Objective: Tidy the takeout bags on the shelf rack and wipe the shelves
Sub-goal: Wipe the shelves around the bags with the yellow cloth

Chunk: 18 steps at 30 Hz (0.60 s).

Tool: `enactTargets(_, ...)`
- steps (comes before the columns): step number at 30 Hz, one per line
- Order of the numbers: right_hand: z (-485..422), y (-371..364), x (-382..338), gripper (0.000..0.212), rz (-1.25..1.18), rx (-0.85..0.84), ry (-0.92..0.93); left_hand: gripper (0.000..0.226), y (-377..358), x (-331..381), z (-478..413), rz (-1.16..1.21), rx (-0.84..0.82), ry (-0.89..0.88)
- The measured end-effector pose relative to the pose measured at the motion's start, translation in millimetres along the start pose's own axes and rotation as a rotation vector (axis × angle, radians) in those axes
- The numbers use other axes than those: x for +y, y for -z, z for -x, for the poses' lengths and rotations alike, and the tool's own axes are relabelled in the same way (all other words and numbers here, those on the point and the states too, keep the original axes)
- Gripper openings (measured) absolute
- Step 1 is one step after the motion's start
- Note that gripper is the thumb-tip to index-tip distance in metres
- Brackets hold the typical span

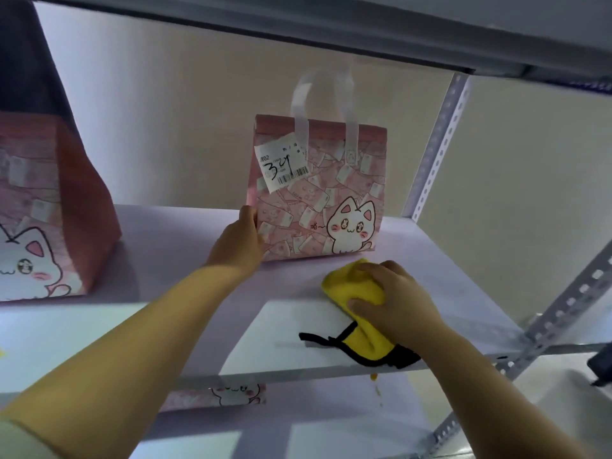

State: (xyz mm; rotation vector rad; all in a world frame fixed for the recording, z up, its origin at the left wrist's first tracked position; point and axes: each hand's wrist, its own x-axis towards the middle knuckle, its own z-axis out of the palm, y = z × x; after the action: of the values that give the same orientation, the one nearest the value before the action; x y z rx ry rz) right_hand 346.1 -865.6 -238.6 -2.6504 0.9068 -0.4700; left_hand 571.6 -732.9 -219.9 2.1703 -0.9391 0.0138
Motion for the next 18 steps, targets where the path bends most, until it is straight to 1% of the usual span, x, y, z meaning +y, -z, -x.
enactTargets(2,0,-10,-3,0.07,0.088,-0.118,-0.008,0.028,1,-3,1,0.016,0.009,0.025)
enactTargets(4,-1,-16,-3,0.07,0.162,-0.172,-0.048,0.035,4,-6,4,0.017,0.032,0.051)
enactTargets(6,-2,-17,-3,0.069,0.156,-0.213,-0.09,0.039,9,-9,7,-0.003,0.06,0.074)
enactTargets(8,-3,-20,-3,0.063,0.162,-0.231,-0.075,0.04,15,-13,12,-0.024,0.074,0.087)
enactTargets(11,0,-22,-10,0.054,0.19,-0.136,-0.02,0.04,24,-20,27,-0.034,0.107,0.068)
enactTargets(16,7,-24,-28,0.05,0.075,-0.017,0.034,0.03,40,-34,66,-0.004,0.156,-0.06)
enactTargets(18,12,-25,-43,0.052,0.017,0.068,0.072,0.029,49,-42,82,-0.008,0.15,-0.098)
